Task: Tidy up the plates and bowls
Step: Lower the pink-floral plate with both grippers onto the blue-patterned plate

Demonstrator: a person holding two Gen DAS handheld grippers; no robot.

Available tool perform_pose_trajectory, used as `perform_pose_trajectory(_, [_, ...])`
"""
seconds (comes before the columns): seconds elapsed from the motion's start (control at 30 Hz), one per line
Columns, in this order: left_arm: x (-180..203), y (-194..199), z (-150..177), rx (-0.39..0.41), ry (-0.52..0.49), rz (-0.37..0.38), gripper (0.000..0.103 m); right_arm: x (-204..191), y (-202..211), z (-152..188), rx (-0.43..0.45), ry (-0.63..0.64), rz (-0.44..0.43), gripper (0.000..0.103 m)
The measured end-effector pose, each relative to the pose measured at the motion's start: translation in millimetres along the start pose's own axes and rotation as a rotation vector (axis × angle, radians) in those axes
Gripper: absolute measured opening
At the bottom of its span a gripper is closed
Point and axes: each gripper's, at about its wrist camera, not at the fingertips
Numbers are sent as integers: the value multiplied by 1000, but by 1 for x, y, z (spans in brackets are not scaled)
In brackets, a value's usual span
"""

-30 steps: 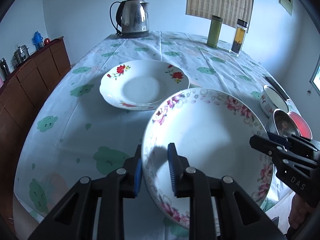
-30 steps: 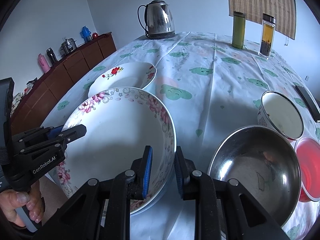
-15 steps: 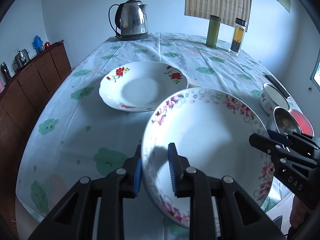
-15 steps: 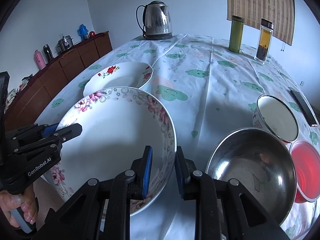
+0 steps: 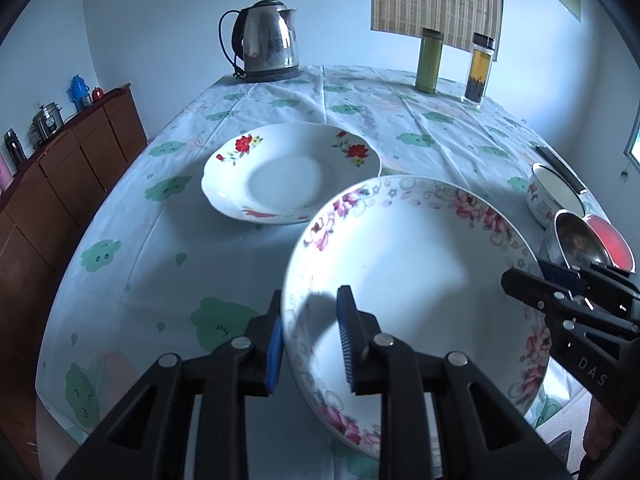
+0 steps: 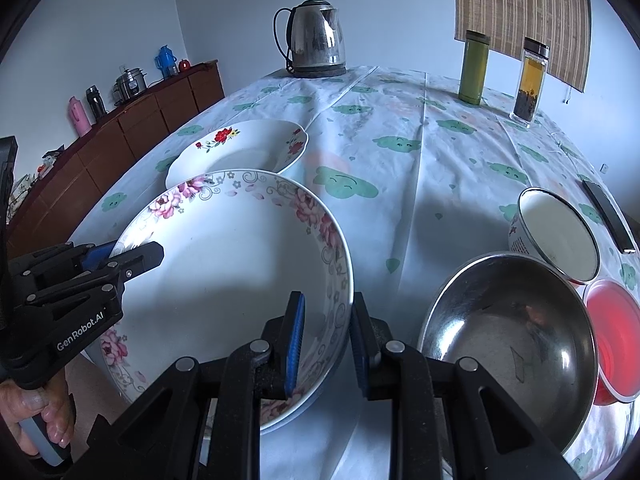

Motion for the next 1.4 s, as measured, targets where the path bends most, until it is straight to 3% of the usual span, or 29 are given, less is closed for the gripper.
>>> perform_pose_trajectory(0.57, [10, -2, 3, 20, -48, -54, 24, -2, -4, 0, -4, 28, 29, 25])
perform_pose_trajectory(1.4, [8, -1, 4, 20, -36, -40, 24, -7, -5, 1, -13, 63, 58, 26])
Point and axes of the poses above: each gripper's, at about its wrist camera, not at the fingertips, and y roughly against the way its jaws point, x to its right, z to its underside, and after that the axes turned 7 degrees about -z, right-handed
